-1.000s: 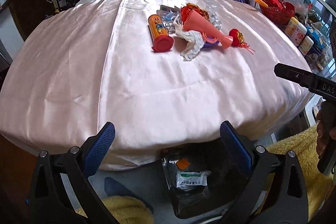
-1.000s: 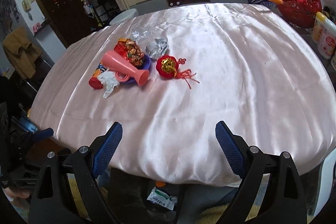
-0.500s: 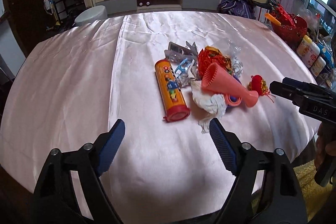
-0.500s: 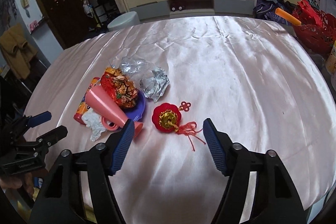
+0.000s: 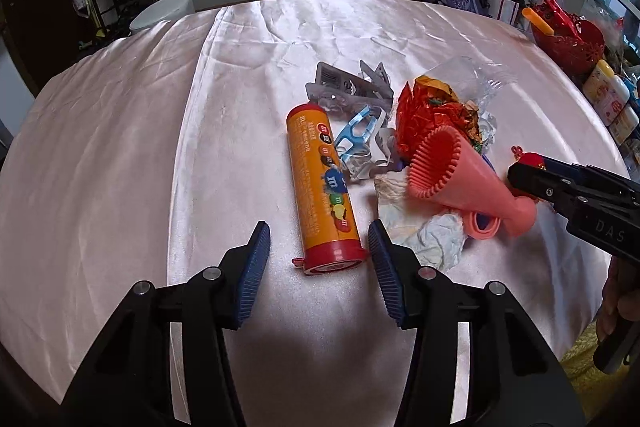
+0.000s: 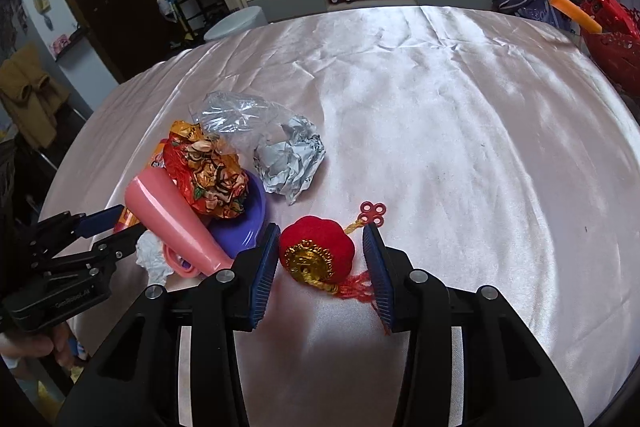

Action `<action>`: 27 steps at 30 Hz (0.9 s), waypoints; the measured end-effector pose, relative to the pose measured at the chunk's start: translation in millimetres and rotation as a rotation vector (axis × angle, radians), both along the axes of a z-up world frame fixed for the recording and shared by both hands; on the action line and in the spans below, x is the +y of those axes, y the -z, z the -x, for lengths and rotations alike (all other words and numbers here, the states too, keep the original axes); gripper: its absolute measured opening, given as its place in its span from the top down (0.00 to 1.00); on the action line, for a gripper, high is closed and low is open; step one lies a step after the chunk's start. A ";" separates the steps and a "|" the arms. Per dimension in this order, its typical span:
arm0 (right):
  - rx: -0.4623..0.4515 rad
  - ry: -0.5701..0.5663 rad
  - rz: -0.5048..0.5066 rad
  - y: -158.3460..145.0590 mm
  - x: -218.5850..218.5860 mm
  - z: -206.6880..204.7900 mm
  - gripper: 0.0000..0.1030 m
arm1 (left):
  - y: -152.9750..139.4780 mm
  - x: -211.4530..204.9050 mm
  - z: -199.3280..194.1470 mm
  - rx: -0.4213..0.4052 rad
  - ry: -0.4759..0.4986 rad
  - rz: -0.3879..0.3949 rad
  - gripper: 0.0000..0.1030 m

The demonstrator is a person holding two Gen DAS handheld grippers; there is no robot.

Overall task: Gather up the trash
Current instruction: 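Grasp the orange-red candy tube with the left tool while the right tool grasps the red ornament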

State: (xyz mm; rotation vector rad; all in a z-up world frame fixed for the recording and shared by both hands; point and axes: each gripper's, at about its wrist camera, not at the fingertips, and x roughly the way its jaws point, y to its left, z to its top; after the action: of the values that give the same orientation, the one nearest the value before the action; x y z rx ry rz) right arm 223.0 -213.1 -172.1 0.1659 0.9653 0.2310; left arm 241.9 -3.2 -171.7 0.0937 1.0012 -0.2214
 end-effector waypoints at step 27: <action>-0.154 -0.040 -0.029 -71.6 4.6 88.1 0.66 | -75.5 7.6 98.5 -0.189 0.019 0.039 0.66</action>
State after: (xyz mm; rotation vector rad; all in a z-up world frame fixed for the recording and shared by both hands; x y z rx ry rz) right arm 135.0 -208.5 -100.5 0.1533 0.8130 0.2903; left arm 143.5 4.5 -96.2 0.0868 0.8077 -0.2443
